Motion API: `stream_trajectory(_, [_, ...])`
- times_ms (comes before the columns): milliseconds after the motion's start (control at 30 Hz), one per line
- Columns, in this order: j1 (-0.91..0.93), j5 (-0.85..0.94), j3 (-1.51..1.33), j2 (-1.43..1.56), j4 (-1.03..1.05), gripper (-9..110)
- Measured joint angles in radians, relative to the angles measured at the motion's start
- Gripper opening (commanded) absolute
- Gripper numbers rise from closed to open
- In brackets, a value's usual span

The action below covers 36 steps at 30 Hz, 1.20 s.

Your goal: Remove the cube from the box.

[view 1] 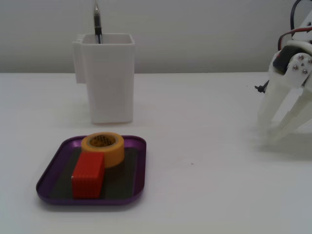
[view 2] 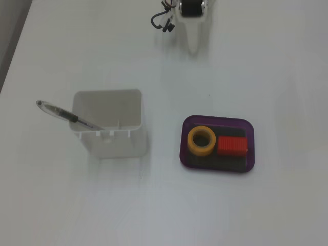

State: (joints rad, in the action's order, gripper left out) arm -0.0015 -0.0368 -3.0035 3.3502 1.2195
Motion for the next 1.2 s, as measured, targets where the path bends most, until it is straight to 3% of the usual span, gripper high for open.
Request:
stream_trajectory(333, [-0.005, 0.0, 0.129, 0.0, -0.155, 0])
stream_trajectory(500, [-0.058, 0.048, 0.169, -0.101, -0.189, 7])
stream_trajectory(767, [-0.071, 0.055, 0.644, -0.767, -0.141, 15])
stream_trajectory(1033, [-0.233, -0.184, 1.411, -1.517, 0.101, 19])
stream_trajectory(1200, [-0.278, -0.236, 1.809, -1.894, 0.163, 19])
